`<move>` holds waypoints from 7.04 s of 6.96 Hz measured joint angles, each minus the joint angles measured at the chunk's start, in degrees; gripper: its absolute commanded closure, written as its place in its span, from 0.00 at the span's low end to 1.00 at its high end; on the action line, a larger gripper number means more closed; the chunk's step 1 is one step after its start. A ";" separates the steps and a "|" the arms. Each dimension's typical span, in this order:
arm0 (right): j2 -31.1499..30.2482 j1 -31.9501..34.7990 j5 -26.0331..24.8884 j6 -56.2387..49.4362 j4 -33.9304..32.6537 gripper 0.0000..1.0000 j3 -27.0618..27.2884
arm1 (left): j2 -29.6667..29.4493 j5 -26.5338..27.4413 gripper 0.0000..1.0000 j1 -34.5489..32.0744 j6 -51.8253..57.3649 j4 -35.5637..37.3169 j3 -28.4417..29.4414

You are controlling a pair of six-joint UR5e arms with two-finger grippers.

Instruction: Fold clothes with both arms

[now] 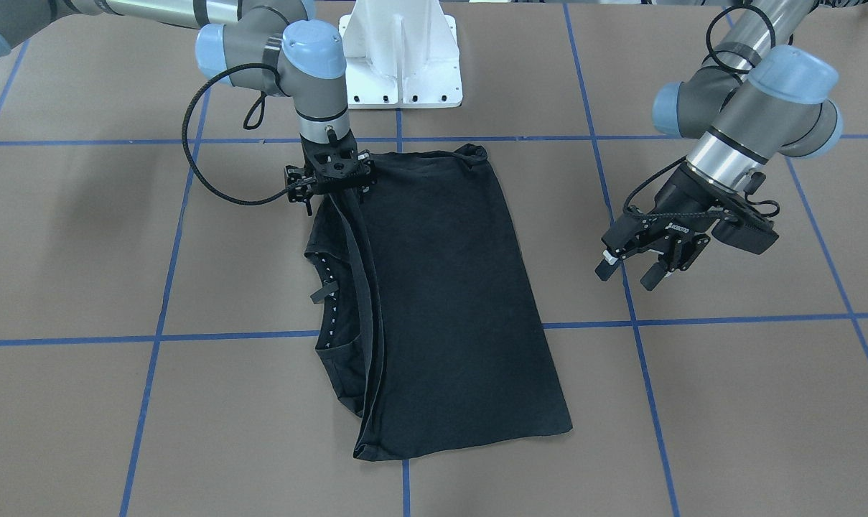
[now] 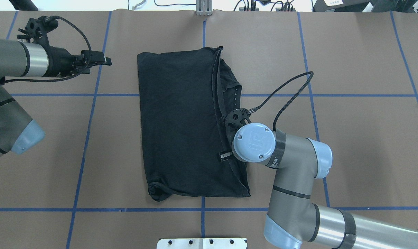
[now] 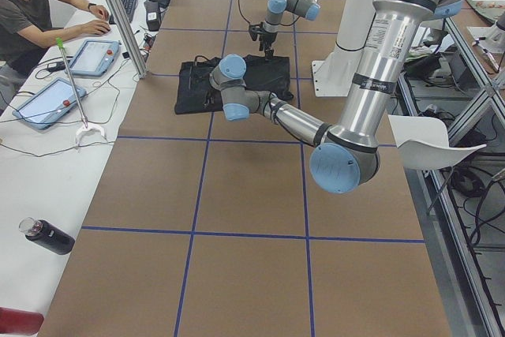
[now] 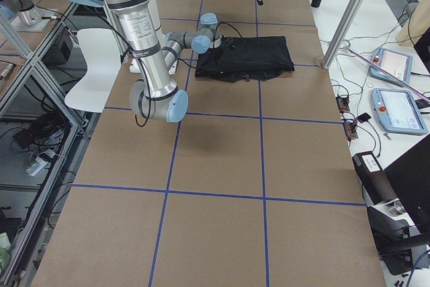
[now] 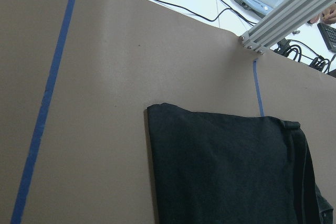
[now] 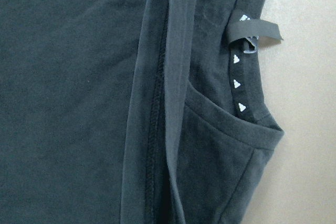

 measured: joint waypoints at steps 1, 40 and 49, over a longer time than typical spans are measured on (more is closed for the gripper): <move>-0.49 -0.10 1.39 0.04 -0.04 0.12 1.13 | 0.02 -0.06 0.00 -0.01 0.00 0.00 -0.02; 9.32 8.52 4.72 -0.46 8.73 0.01 -17.91 | -0.30 -0.10 0.00 0.57 -0.06 -0.02 1.35; 8.07 18.39 14.61 -6.26 9.01 0.01 -17.24 | -0.28 -0.59 0.00 0.50 -0.02 0.00 0.74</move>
